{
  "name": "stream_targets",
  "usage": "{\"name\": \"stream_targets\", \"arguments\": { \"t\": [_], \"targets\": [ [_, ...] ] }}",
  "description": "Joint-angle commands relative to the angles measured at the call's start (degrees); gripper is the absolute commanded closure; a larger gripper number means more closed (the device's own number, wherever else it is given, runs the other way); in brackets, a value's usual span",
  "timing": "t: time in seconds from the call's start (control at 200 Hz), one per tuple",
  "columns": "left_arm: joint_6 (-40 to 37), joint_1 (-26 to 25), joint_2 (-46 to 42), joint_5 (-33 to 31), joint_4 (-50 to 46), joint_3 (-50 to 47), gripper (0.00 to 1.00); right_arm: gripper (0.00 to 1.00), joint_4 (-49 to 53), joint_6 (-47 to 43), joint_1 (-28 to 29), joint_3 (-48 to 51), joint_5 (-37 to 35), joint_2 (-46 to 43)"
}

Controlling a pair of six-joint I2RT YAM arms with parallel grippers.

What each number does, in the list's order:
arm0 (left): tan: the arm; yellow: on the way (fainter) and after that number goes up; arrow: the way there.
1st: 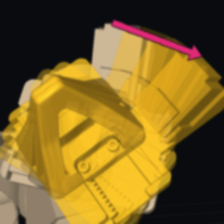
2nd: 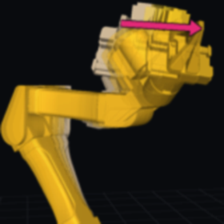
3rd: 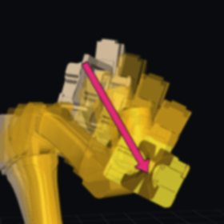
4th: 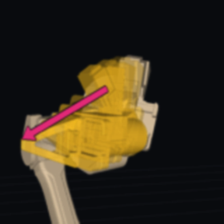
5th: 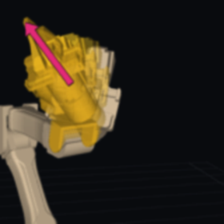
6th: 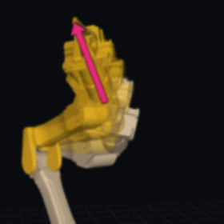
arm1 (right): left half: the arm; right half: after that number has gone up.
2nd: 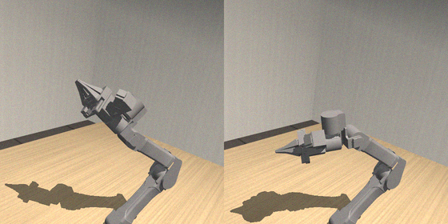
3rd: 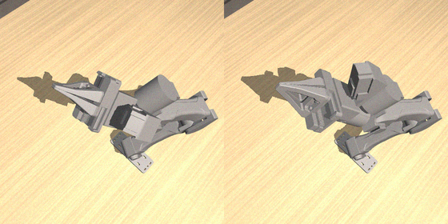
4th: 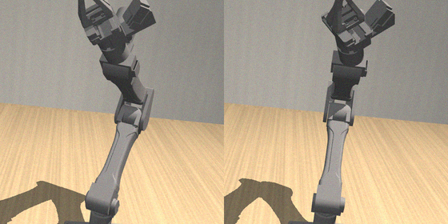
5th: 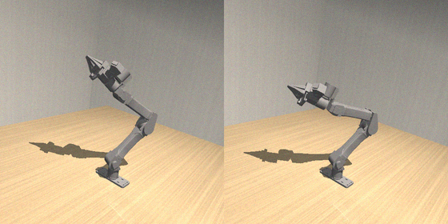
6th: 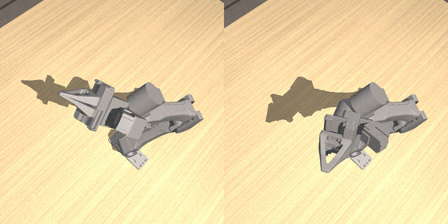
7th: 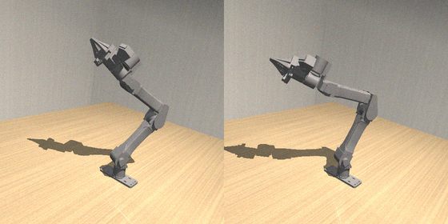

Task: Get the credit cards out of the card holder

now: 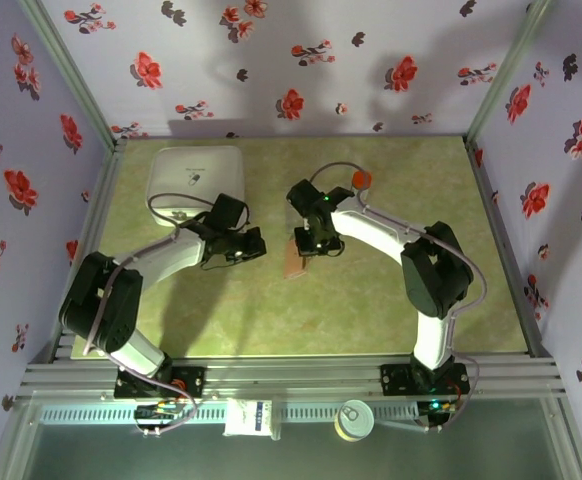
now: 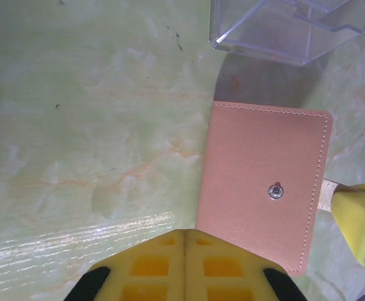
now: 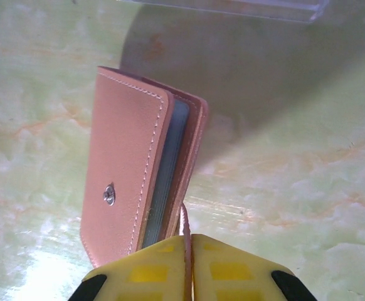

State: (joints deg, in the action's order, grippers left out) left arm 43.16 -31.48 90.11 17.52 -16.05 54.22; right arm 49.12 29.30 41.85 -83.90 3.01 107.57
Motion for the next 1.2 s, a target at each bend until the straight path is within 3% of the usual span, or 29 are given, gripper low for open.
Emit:
{"name": "stream_targets", "arguments": {
  "t": [0.0, 0.18, 0.41, 0.845, 1.195],
  "targets": [
    [-1.5, 0.6, -2.2, -1.3, -2.4, -0.6, 1.00, 0.90, 3.4, -2.1, 1.6, -4.2, 0.0, -0.5],
    [-3.9, 0.6, -3.6, -4.0, -6.4, 0.0, 1.00, 0.90, 7.0, -2.9, 3.8, -10.1, -0.8, 2.5],
    [-5.1, 0.3, -2.3, -3.2, -6.7, 0.2, 1.00, 0.90, 4.9, -2.2, 4.6, -10.3, 2.5, 2.8],
    [-6.6, -0.4, 6.4, 3.6, -2.9, 2.1, 1.00, 0.90, 3.5, -1.6, 0.9, -2.2, -0.5, 0.3],
    [-6.0, -1.0, 10.4, 5.5, -1.6, 5.4, 1.00, 0.90, 1.8, -2.2, -2.1, 5.0, -3.8, -1.2]
  ]
}}
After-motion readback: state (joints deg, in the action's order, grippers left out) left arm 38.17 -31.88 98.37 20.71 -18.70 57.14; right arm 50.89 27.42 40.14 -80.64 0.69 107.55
